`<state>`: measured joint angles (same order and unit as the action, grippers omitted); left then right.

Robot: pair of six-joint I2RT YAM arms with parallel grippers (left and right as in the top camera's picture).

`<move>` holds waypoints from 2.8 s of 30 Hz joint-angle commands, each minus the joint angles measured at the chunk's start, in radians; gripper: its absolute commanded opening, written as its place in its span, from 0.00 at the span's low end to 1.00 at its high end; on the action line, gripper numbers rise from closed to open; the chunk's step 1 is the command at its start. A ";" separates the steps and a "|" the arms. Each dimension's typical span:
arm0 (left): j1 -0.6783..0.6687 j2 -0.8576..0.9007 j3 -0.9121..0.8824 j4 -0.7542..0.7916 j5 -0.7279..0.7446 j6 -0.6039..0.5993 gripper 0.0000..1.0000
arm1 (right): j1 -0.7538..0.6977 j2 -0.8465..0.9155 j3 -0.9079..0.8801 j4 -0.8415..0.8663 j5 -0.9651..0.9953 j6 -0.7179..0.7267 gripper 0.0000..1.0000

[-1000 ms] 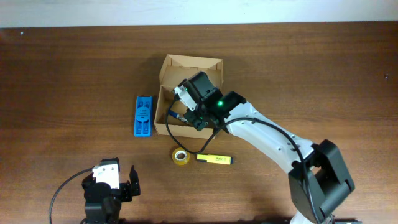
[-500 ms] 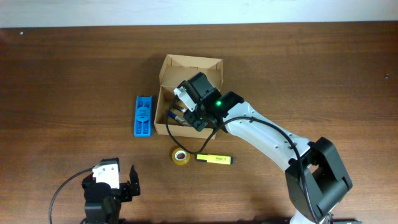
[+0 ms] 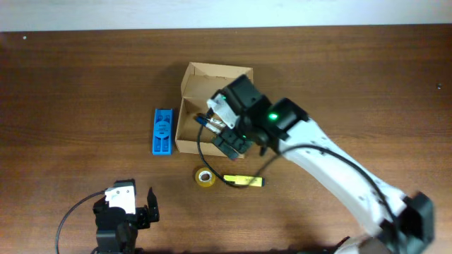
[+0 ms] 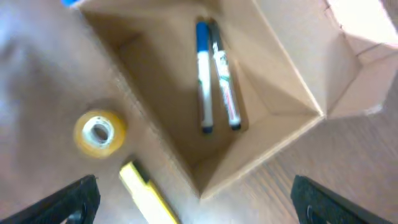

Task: Pack container
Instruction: 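Lift the black marker into the box and open the right gripper, then move the right gripper to the yellow highlighter and grasp it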

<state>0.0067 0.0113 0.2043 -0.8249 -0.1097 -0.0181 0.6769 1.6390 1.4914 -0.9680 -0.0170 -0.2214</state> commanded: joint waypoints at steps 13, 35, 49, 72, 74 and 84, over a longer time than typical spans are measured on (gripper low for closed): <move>-0.004 -0.006 -0.007 0.002 -0.008 0.019 1.00 | 0.005 -0.520 -0.354 -0.139 -0.113 -0.066 1.00; -0.004 -0.006 -0.007 0.002 -0.008 0.019 1.00 | 0.102 -0.193 -0.448 -0.035 -0.126 -0.142 0.99; -0.004 -0.006 -0.007 0.002 -0.008 0.019 1.00 | 0.161 -0.025 -0.448 0.049 -0.070 -0.351 0.99; -0.004 -0.006 -0.007 0.002 -0.008 0.019 1.00 | 0.159 0.118 -0.448 0.186 0.009 -0.351 0.99; -0.004 -0.006 -0.007 0.002 -0.008 0.019 0.99 | 0.159 0.135 -0.448 0.199 0.018 -0.351 1.00; -0.004 -0.006 -0.007 0.002 -0.008 0.019 1.00 | 0.112 0.143 -0.448 0.217 0.013 -0.351 0.97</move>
<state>0.0067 0.0109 0.2043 -0.8249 -0.1097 -0.0181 0.8150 1.7687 1.0431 -0.7536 -0.0151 -0.5625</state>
